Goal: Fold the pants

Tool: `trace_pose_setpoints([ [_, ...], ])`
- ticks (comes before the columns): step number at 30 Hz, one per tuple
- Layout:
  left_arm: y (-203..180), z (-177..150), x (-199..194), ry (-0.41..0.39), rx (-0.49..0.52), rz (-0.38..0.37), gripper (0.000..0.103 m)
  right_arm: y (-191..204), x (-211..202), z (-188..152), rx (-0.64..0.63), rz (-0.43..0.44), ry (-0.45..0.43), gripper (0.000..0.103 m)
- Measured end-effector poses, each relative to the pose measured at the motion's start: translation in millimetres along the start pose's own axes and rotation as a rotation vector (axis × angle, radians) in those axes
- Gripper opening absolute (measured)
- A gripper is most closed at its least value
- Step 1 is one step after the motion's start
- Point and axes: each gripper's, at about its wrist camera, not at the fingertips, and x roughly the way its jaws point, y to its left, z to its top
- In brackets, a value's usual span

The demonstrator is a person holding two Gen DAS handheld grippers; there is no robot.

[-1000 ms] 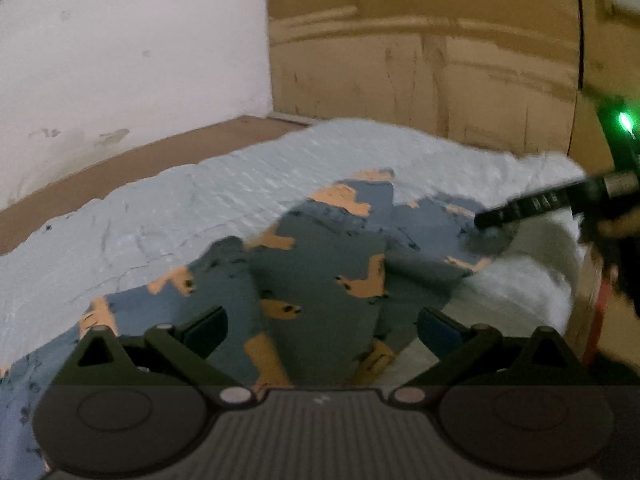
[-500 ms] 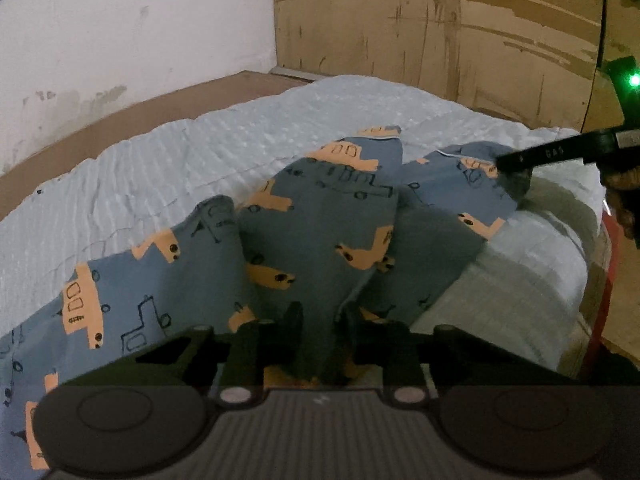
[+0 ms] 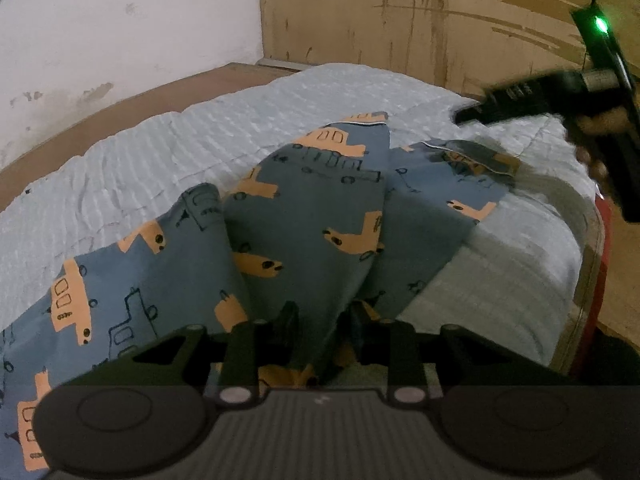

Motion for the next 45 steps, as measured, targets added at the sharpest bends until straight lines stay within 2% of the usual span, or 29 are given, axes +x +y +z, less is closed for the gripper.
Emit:
trace_pose_setpoints([
  [2,-0.1,-0.1,1.8,0.002,-0.001,0.007,0.017,4.6,16.5,11.3,0.063,0.092,0.014,0.059],
  [4,1.2,0.5,2.1,0.002,-0.007,0.009,0.008,7.8,38.4,18.9,0.135,0.17,0.05,0.059],
  [7,6.2,2.2,0.8,0.002,-0.041,0.003,0.003,11.6,72.9,27.0,0.246,0.232,0.109,0.057],
  [8,8.4,2.9,-0.3,-0.001,-0.056,-0.001,0.003,12.7,83.8,30.2,0.286,0.244,0.129,0.053],
  [9,10.3,3.7,-2.2,-0.008,-0.069,-0.005,0.003,13.4,90.8,33.2,0.317,0.244,0.139,0.048],
  [11,12.4,5.2,-7.3,-0.027,-0.08,-0.004,0.002,14.6,99.2,40.9,0.369,0.239,0.143,0.01],
  [12,13.1,6.3,-10.6,-0.04,-0.082,-0.002,0.002,16.0,101.2,45.7,0.383,0.237,0.139,0.007],
  [16,16.4,13.8,-25.0,-0.094,-0.106,0.012,0.002,31.2,86.0,70.3,0.305,0.238,0.064,0.006],
  [20,13.9,21.5,-39.9,-0.16,-0.099,0.004,0.002,48.1,35.2,98.1,0.154,0.27,-0.108,0.005],
  [22,9.9,21.9,-43.4,-0.174,-0.074,-0.017,0.002,48.1,2.0,96.9,0.087,0.252,-0.201,0.005],
  [24,3.8,19.3,-39.9,-0.151,-0.04,-0.039,0.002,37.2,-23.4,78.5,0.062,0.212,-0.238,0.005],
  [26,-3.7,13.2,-31.6,-0.111,-0.001,-0.048,0.002,21.8,-30.9,49.5,0.055,0.143,-0.208,0.005],
  [28,-10.8,7.2,-22.5,-0.07,0.023,-0.05,0.002,3.7,-26.2,15.0,0.077,0.08,-0.14,0.005],
  [31,-19.9,-0.7,-14.1,-0.036,0.046,-0.042,0.002,-23.0,-21.5,-31.7,0.172,0.041,-0.053,0.005],
  [34,-21.5,-4.9,-11.0,-0.024,0.054,-0.029,0.002,-31.7,-20.3,-58.0,0.212,0.049,-0.017,0.006],
  [36,-20.0,-4.8,-10.9,-0.022,0.048,-0.027,0.002,-26.7,-20.8,-61.9,0.202,0.067,-0.013,0.009],
  [39,-20.4,-3.7,-11.0,-0.019,0.04,-0.025,0.002,-30.2,-23.3,-51.9,0.175,0.079,-0.017,0.02],
  [41,-19.8,-3.0,-11.1,-0.017,0.037,-0.022,0.002,-30.7,-21.8,-42.2,0.145,0.068,-0.019,0.031],
  [45,-20.6,-3.1,-11.5,-0.017,0.029,-0.017,0.002,-34.9,-7.2,-22.1,0.082,0.068,0.001,0.032],
])
